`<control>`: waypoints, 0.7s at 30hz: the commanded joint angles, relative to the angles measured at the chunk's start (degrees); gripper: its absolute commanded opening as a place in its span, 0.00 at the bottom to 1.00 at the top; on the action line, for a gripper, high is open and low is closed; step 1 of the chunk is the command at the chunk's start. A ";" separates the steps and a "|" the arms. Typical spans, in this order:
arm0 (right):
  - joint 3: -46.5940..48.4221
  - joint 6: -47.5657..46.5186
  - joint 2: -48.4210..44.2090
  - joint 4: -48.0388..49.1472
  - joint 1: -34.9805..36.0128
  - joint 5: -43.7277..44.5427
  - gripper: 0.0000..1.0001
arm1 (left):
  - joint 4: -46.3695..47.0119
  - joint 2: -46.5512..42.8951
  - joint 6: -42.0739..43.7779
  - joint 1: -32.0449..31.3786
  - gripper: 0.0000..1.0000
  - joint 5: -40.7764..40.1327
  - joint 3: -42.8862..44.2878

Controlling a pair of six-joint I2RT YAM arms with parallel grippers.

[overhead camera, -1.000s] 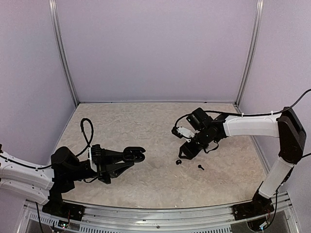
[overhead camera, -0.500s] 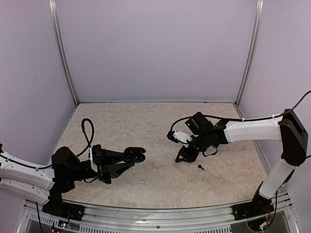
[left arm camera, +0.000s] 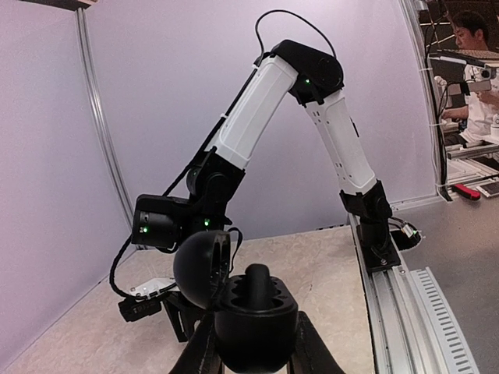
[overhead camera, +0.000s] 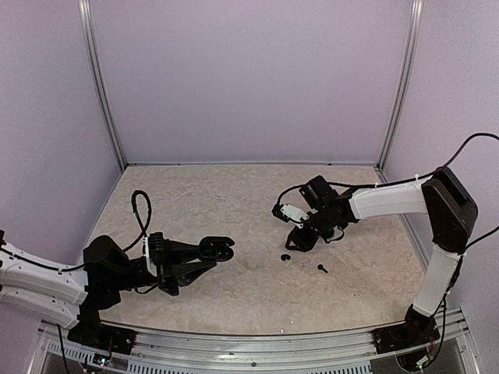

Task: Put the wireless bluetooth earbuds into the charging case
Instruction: Pick up the right earbud from the center of the board.

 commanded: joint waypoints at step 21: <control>2.09 -3.59 6.02 -3.70 -0.07 -9.14 0.39 | 2.64 -0.18 0.15 0.43 0.01 -0.31 0.02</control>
